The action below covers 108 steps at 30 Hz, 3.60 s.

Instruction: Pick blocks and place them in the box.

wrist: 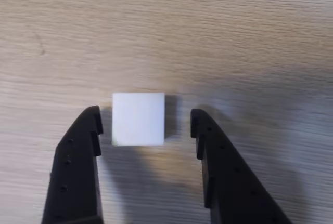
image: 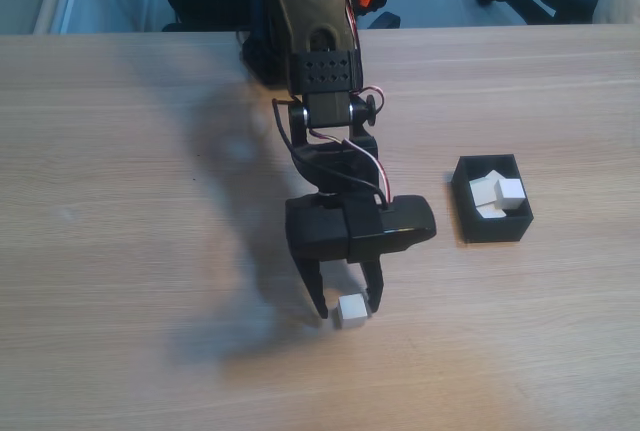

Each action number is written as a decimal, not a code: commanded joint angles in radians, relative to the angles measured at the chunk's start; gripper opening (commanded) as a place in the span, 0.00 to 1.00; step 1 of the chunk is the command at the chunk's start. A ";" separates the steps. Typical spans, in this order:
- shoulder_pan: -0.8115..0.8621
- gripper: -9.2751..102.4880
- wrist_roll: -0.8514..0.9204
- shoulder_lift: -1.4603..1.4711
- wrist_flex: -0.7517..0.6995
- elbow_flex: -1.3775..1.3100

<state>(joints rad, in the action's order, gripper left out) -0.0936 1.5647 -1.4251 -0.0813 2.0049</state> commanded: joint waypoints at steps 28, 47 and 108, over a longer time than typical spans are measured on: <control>-0.133 0.08 -0.129 -0.314 -0.267 0.058; -0.532 0.08 -0.540 -0.348 -0.914 -0.314; -0.417 0.08 -0.075 -0.962 -0.669 0.291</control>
<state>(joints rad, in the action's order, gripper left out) -0.5492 1.4235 -2.2626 -0.8053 2.2043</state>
